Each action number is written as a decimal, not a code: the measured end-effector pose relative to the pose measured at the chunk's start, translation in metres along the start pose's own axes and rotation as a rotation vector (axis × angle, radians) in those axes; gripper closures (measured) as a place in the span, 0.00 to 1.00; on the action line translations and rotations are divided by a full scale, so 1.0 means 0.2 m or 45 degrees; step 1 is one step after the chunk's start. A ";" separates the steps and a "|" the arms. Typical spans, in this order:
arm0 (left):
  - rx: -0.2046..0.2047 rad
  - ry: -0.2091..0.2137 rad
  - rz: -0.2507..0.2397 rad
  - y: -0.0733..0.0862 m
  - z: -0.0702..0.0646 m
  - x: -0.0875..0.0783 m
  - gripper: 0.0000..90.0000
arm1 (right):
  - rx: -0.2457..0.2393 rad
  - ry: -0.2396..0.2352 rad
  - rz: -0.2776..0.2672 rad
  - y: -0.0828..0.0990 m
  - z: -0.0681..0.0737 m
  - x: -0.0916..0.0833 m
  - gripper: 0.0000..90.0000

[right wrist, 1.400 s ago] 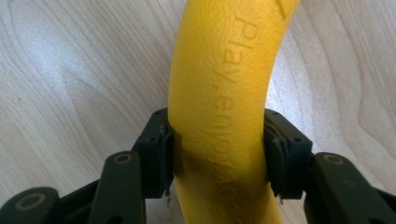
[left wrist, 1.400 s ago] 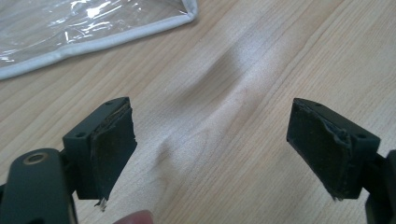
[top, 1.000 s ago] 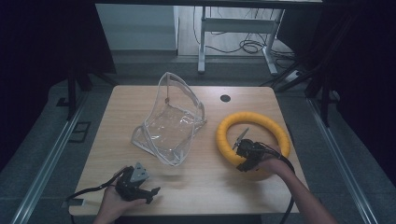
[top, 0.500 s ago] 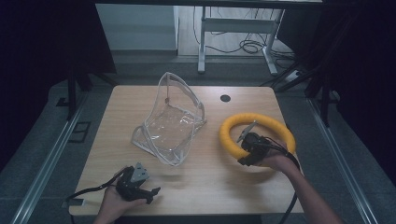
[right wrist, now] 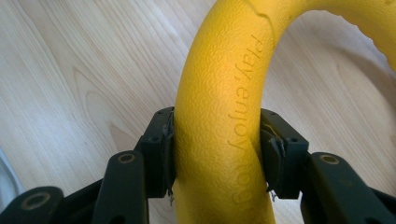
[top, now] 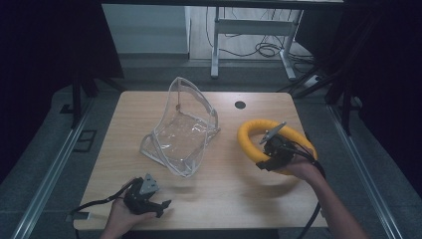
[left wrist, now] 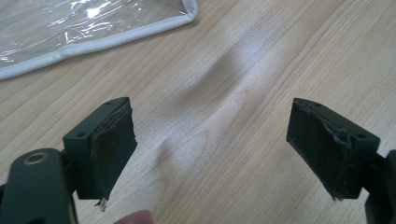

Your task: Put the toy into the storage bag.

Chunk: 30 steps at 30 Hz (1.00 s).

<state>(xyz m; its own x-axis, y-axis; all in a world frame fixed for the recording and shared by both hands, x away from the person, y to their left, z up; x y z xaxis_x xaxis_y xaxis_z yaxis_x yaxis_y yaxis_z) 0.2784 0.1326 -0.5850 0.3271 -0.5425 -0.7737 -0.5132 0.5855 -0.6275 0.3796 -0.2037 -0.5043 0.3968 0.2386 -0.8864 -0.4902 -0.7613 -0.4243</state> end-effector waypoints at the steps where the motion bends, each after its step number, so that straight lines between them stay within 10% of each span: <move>1: 0.000 0.001 -0.001 0.00 0.00 0.00 0.17 | 0.003 -0.002 -0.010 -0.01 0.00 -0.01 0.57; 30: 0.005 -0.001 0.001 0.00 0.00 0.00 0.17 | 0.104 -0.012 -0.360 -0.23 -0.04 -0.29 0.57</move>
<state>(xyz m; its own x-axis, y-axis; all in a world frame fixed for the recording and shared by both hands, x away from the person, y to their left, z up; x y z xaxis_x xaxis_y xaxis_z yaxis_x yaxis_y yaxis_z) 0.2786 0.1328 -0.5851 0.3274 -0.5418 -0.7741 -0.5099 0.5884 -0.6275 0.3849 -0.1874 -0.4331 0.5195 0.4399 -0.7325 -0.4222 -0.6132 -0.6676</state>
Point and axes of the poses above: each handheld gripper's, and its own axes: x roughly forward along the jaws, y roughly out of its underside, z roughly to its left, the point moved 10 cm from there along x, roughly forward along the jaws, and after that the axes turned 10 degrees about y, right-handed, at the moved point
